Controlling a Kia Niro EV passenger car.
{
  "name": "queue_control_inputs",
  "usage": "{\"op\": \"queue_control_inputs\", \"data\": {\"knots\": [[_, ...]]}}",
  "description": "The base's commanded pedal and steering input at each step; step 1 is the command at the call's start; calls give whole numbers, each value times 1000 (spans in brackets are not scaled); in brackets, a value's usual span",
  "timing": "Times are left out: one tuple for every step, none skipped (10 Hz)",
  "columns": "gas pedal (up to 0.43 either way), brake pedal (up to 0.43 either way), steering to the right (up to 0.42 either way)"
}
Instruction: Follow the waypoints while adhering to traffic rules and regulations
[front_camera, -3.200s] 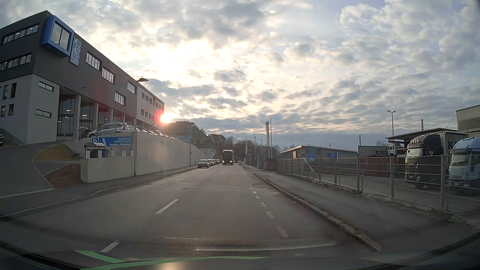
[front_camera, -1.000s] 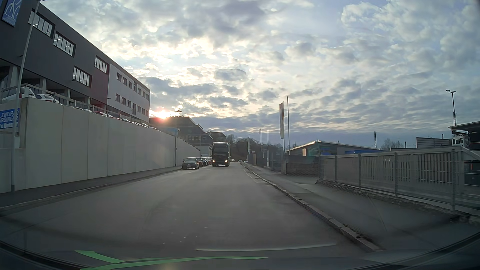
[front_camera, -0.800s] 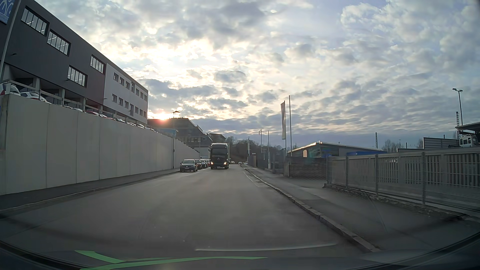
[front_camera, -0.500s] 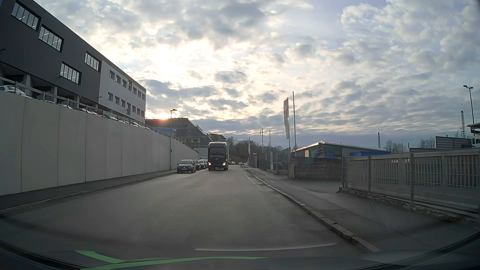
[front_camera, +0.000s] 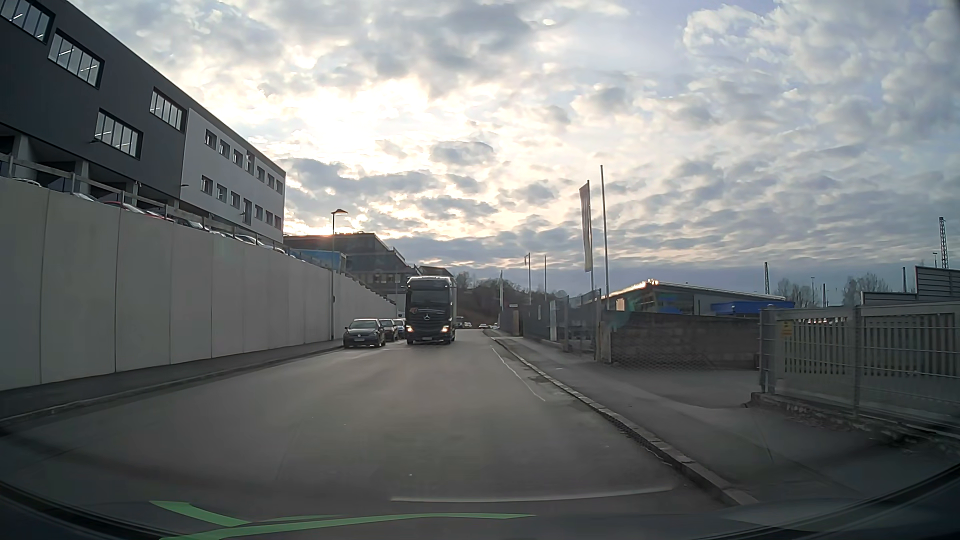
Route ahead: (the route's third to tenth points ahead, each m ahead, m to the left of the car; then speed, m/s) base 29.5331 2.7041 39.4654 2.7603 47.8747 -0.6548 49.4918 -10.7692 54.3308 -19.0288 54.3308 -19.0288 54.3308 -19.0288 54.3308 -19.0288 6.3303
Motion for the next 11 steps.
{"op": "queue_control_inputs", "data": {"knots": [[0, 6, 0], [0, 12, 0], [0, 18, 0], [0, 18, 0], [0, 24, 0], [0, 24, 0], [0, 24, 0], [0, 24, -1], [0, 24, -1], [0, 24, -1], [0, 24, -1]]}}
